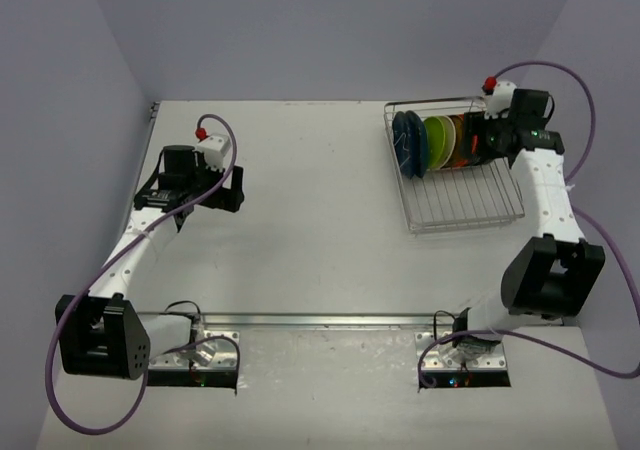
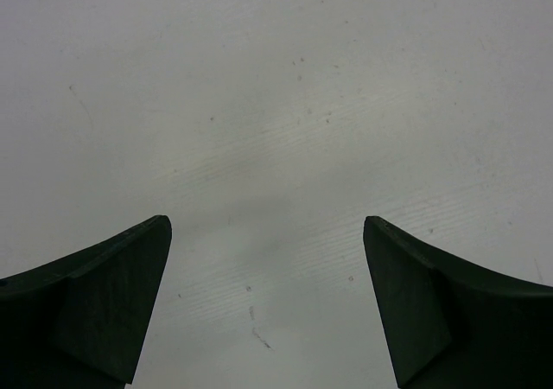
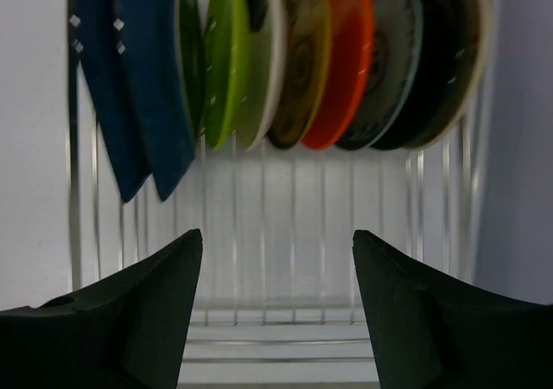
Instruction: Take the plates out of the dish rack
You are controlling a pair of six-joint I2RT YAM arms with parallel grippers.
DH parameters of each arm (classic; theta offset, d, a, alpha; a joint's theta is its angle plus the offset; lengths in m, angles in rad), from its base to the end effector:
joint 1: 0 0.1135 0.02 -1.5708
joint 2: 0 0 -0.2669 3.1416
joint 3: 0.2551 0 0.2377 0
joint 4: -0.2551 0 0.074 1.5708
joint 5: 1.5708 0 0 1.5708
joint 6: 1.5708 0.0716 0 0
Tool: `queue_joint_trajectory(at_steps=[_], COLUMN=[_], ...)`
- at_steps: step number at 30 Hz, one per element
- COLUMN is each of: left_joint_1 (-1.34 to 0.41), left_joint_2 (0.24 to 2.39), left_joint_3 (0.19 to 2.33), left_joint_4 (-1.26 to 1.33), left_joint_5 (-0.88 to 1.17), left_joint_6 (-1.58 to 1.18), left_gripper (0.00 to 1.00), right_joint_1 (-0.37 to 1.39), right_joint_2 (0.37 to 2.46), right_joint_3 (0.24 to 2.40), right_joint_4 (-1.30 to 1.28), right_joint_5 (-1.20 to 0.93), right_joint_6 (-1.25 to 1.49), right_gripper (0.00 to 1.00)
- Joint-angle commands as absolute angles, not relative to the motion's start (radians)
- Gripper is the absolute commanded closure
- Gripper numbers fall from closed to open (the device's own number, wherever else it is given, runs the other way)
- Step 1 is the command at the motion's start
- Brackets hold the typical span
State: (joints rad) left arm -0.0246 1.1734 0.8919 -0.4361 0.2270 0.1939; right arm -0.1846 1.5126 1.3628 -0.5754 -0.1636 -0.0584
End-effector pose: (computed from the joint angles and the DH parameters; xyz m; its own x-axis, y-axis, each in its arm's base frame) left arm 0.2622 -0.0226 0.2588 -0.6078 0.2028 -0.7678 0.3165 0.9486 0.0000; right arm 0.3453 -0.0526 0.3090 -0.6545 0.0636 -0.7534 0.0231 0.9977 0.0642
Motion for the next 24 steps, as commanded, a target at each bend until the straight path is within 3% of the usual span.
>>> queue_joint_trajectory(at_steps=[1, 6, 15, 24], left_joint_1=[-0.030, -0.031, -0.031, -0.031], left_joint_2=[1.211, 1.269, 1.285, 1.299], left_joint_3=[0.965, 1.003, 1.004, 0.990], left_joint_4=[-0.358, -0.368, -0.376, -0.367], left_joint_5=[0.196, 0.244, 0.263, 0.247], left_joint_6=[0.166, 0.147, 0.133, 0.135], left_gripper=[0.10, 0.10, 0.10, 0.09], right_joint_1=[-0.296, -0.358, -0.427, -0.431], right_joint_2=[1.656, 1.815, 1.979, 2.048], right_joint_3=[1.611, 1.781, 1.904, 1.918], right_joint_4=[-0.572, -0.583, -0.588, -0.583], right_joint_5=[-0.163, -0.196, -0.226, -0.250], right_joint_6=[-0.097, -0.146, -0.169, -0.195], right_gripper=[0.34, 0.43, 0.63, 0.70])
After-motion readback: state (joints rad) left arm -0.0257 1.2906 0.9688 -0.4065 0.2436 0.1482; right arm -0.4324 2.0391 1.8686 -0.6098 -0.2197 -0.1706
